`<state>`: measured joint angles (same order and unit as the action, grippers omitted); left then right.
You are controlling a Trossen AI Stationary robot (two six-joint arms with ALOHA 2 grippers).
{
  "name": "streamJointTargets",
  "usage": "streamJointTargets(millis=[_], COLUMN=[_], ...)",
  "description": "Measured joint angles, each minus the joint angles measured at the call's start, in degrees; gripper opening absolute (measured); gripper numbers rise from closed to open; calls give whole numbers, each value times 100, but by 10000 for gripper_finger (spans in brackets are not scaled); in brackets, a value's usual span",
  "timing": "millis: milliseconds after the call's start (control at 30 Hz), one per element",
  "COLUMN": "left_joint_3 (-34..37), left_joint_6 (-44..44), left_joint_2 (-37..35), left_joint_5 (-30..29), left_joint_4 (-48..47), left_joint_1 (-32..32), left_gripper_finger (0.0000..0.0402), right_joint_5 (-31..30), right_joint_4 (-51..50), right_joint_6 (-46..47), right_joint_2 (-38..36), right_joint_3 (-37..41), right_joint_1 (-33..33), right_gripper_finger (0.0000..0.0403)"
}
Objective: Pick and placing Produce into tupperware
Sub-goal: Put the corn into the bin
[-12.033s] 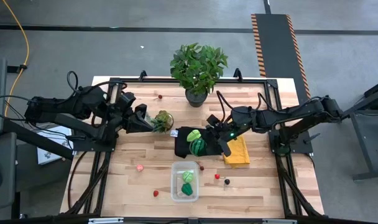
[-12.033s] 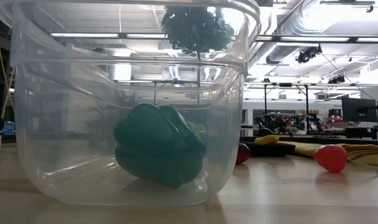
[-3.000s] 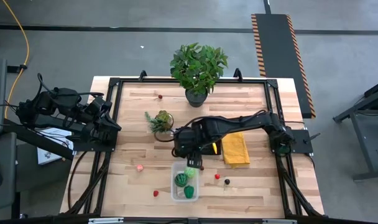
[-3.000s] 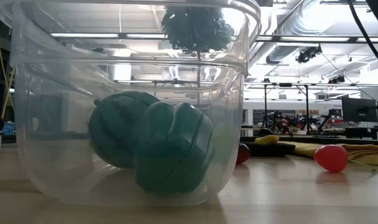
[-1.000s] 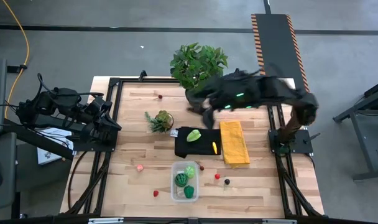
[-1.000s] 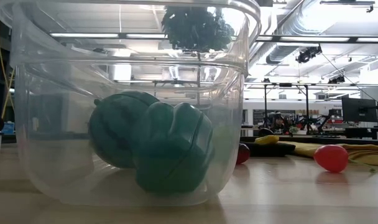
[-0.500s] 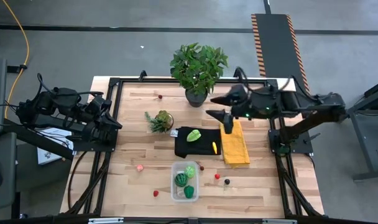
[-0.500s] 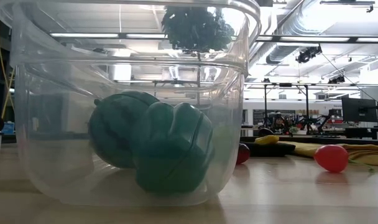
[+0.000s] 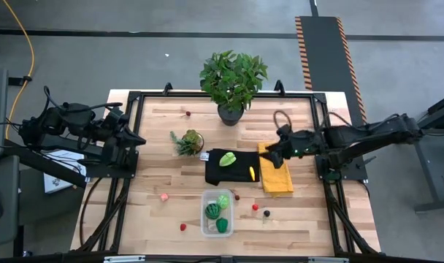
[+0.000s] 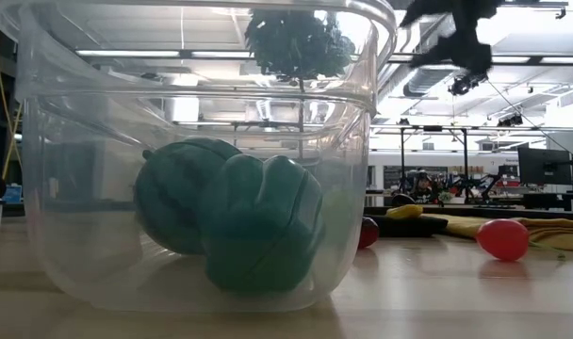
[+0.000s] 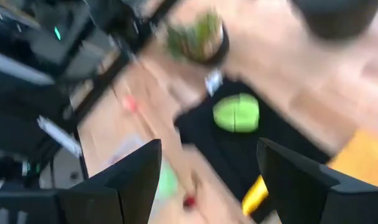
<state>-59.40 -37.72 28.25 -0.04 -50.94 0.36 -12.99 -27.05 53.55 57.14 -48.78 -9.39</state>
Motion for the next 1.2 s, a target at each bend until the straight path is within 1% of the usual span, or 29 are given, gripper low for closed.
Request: streamJointTargets(millis=[67, 167, 333, 400, 533, 767, 1100, 1200], left_joint_3=[0, 0, -1, 0, 0, 0, 0, 0], left_joint_6=[-43, -144, -162, -172, -170, -159, -157, -157], left_joint_2=[0, 9, 13, 13, 13, 13, 13, 13], left_joint_5=[-134, -326, -497, -558, -563, -563, -563, -561], left_joint_4=[-8, -12, -24, -26, -24, -26, -63, -143], left_joint_1=[0, 0, 0, 0, 0, 0, 0, 0], left_gripper_finger=[1, 1, 1, 1, 1, 1, 1, 1], right_joint_5=[283, 329, 478, 544, 562, 457, 457, 502], right_joint_4=[-49, -464, -1260, -1437, -1510, -1529, -1872, -1898], right_joint_6=[110, 306, 273, 142, 101, 764, 1248, 1361], right_joint_2=[117, 394, 1157, 1530, 2046, 2577, 3370, 3580], right_joint_3=[125, 95, -312, -501, -788, -1117, -1613, -1708], right_joint_1=[0, 0, 2, 1, 0, -2, -2, -2], right_gripper_finger=[254, 254, 254, 254, 254, 254, 253, 246])
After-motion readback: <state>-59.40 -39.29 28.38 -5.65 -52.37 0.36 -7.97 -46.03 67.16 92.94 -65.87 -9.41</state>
